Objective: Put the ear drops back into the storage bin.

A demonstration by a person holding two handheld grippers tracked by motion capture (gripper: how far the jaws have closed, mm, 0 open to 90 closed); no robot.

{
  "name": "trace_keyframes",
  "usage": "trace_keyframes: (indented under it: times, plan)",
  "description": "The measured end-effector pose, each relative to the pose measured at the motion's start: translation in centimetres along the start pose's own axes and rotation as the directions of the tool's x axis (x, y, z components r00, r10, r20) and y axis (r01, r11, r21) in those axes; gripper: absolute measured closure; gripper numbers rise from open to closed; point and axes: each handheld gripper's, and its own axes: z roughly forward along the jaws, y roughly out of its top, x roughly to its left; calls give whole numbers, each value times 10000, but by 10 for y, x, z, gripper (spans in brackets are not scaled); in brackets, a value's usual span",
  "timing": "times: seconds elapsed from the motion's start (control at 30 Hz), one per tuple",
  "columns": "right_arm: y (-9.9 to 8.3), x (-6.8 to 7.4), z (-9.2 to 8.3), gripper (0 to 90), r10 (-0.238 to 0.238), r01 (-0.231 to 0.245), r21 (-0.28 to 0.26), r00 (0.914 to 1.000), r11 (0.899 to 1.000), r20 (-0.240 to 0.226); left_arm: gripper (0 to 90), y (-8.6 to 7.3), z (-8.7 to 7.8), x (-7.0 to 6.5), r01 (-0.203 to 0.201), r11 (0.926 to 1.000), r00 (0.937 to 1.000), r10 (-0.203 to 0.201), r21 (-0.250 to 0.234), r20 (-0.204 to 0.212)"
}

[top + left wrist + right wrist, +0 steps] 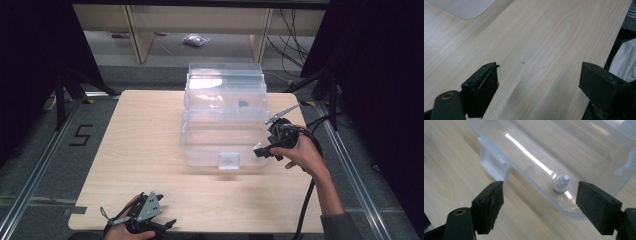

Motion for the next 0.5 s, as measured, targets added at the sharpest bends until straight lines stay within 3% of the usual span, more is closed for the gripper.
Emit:
trace_keyframes:
  times: [0.5]
  plan:
    - [-12,17,-6,223,-178,168,-491,9996,9987,-203,151,0,0,0,12,10000,10000,-12,18,6]
